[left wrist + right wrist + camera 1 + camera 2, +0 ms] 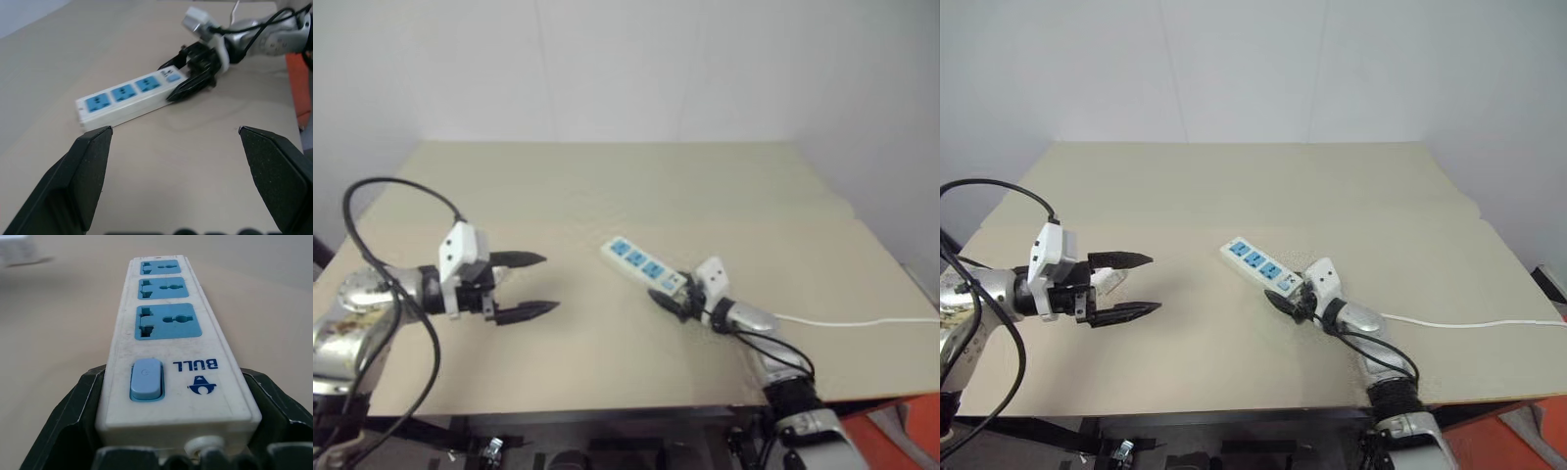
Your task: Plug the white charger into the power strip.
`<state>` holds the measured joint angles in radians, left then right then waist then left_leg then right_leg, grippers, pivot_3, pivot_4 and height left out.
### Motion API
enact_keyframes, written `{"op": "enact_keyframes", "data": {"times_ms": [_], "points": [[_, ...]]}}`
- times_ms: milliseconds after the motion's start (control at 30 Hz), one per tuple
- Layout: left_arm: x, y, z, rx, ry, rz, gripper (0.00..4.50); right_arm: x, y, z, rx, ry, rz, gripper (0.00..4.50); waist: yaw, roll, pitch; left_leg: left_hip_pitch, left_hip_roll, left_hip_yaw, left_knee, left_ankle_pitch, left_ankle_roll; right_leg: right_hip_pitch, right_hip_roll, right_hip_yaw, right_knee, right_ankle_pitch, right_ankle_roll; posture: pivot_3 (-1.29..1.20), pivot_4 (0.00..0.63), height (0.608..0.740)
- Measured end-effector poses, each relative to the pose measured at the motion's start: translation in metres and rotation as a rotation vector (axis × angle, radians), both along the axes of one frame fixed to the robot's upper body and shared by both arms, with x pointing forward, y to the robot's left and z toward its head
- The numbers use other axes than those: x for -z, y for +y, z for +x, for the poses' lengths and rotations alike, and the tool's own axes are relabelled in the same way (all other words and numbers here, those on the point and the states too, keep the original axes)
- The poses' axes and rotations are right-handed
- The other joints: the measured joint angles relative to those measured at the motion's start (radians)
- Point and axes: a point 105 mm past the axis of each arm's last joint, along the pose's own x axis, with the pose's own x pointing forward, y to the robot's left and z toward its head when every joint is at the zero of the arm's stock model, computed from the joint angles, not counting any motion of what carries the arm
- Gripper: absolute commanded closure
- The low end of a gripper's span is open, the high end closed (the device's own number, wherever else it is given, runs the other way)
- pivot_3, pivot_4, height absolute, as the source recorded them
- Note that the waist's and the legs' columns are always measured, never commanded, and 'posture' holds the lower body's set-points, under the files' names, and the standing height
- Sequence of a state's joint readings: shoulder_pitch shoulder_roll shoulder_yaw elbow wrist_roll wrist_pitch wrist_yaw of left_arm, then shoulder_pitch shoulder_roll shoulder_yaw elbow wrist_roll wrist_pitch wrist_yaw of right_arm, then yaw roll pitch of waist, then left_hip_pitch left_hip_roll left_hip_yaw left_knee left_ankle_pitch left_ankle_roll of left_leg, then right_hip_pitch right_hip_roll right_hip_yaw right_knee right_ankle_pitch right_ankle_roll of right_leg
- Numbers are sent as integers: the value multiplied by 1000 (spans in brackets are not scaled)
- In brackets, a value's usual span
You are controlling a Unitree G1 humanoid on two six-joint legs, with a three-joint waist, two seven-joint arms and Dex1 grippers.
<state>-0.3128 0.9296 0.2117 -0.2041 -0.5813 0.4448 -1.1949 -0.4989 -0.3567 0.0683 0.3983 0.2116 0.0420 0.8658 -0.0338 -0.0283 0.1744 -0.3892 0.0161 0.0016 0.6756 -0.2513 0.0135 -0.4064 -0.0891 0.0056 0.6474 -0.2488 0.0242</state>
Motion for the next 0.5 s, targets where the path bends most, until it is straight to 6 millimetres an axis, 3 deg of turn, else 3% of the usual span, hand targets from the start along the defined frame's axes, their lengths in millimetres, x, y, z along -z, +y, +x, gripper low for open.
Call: {"op": "enact_keyframes", "data": {"times_ms": [233,400,500], "points": [[-12,19,8,-5,-17,49,0,-16,-14,-22,-324,30,-64,1074,-1,0,1,0,0,1,0,0,0,0,1,0,0,0,0,0,150,740],[-15,29,12,-6,-5,66,0,-18,-8,-33,-461,30,-67,1074,-4,0,1,0,1,1,0,0,0,0,1,0,0,0,0,0,150,740],[-15,37,14,-22,13,89,0,-8,0,-40,-535,35,-89,1074,-5,0,1,0,1,1,0,0,0,-1,1,0,0,0,0,0,150,740]]}}
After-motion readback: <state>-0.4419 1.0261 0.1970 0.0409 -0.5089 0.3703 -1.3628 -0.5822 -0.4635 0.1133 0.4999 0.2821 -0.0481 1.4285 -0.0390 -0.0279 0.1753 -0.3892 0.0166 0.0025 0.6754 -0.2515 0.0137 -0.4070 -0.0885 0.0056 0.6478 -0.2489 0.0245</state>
